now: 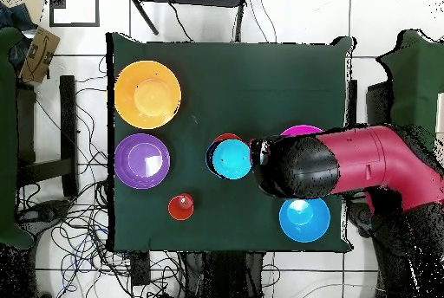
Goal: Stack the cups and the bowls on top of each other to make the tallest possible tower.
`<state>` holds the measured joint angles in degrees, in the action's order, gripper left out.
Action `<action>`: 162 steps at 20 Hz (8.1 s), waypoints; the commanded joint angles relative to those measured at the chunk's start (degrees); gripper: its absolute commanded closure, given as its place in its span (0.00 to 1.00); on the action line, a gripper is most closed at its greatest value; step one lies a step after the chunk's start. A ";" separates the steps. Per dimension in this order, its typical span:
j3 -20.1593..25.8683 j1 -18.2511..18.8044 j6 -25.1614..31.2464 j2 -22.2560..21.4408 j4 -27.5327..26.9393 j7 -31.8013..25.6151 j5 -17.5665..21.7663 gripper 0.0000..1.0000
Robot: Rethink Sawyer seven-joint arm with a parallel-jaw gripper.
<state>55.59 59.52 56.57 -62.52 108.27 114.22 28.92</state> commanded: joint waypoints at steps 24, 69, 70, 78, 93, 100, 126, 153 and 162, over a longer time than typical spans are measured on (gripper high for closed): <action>-3.25 -1.07 -11.73 9.72 2.39 -6.95 8.84 0.00; -20.42 -5.01 -32.02 19.85 6.81 1.79 27.40 0.00; -20.86 -5.38 -32.45 20.10 6.74 2.13 27.75 0.00; -24.46 -6.78 -32.27 17.18 7.94 1.69 28.07 0.00; -26.80 -6.45 -32.62 15.52 9.78 0.34 28.02 0.00; -31.02 -10.13 -36.35 20.04 7.71 4.12 31.55 0.00; -49.50 -21.91 -43.88 23.71 2.42 7.29 35.87 0.00; -56.63 -25.07 -48.98 28.01 2.87 2.44 30.89 0.00; -55.58 -24.76 -48.65 25.76 5.49 1.20 29.80 0.00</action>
<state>-5.71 34.84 5.40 -35.19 112.29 114.24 60.93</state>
